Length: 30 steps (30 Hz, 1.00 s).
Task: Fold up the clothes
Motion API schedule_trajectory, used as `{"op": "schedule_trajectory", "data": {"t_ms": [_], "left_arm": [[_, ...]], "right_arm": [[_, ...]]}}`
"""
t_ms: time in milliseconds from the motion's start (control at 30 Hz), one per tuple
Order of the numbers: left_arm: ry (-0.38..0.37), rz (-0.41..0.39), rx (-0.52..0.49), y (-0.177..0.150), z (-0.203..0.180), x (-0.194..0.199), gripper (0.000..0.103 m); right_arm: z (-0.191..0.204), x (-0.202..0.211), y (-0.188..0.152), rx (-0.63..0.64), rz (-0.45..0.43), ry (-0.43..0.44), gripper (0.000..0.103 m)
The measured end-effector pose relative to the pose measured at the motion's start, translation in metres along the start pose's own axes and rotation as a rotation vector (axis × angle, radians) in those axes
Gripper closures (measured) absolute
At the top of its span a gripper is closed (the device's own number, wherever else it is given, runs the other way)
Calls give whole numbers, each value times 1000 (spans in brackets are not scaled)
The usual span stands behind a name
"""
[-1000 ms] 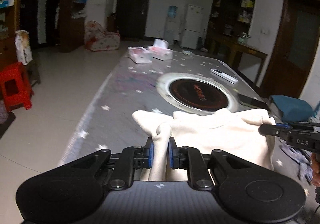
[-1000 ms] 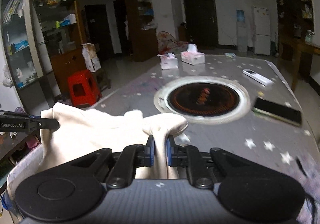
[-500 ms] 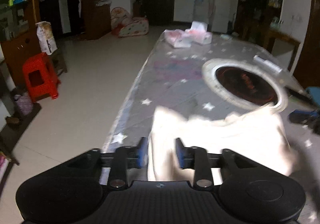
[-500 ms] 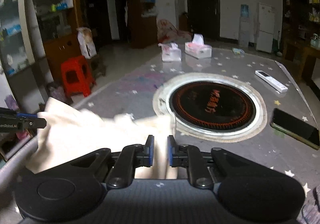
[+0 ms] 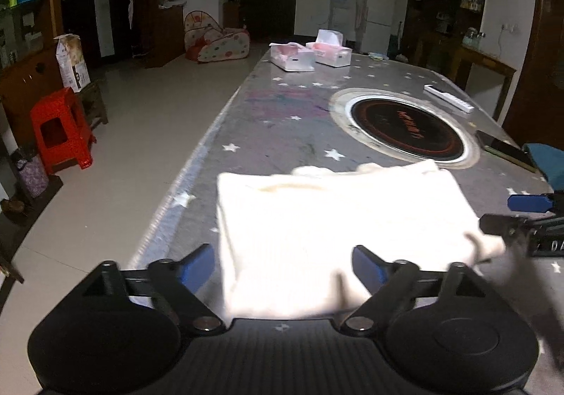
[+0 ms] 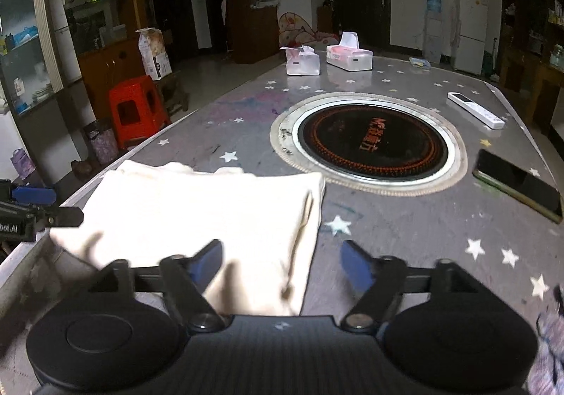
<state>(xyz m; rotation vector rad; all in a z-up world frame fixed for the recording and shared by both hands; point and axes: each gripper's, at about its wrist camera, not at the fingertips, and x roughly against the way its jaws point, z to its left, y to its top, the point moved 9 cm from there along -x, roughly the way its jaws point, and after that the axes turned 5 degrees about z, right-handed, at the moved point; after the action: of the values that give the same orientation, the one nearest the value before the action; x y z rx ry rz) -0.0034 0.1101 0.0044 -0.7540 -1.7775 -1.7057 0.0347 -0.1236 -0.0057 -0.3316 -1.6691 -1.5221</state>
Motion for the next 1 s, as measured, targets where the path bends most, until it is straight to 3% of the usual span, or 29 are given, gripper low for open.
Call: {"op": "schedule_trajectory", "data": {"t_ms": [200,300,1000], "left_arm": [[-2,-25,-26,-13,-19,15,0],[0,-34,-33,-16,-25,20,0],[22,-19,-52,-54,-47,47,0]], "right_arm": [[11,13,-14,-5,2,9,7],[15,19,-19,-5,-1,5,1],[32,59,-54,-39,-35,-45,0]]}}
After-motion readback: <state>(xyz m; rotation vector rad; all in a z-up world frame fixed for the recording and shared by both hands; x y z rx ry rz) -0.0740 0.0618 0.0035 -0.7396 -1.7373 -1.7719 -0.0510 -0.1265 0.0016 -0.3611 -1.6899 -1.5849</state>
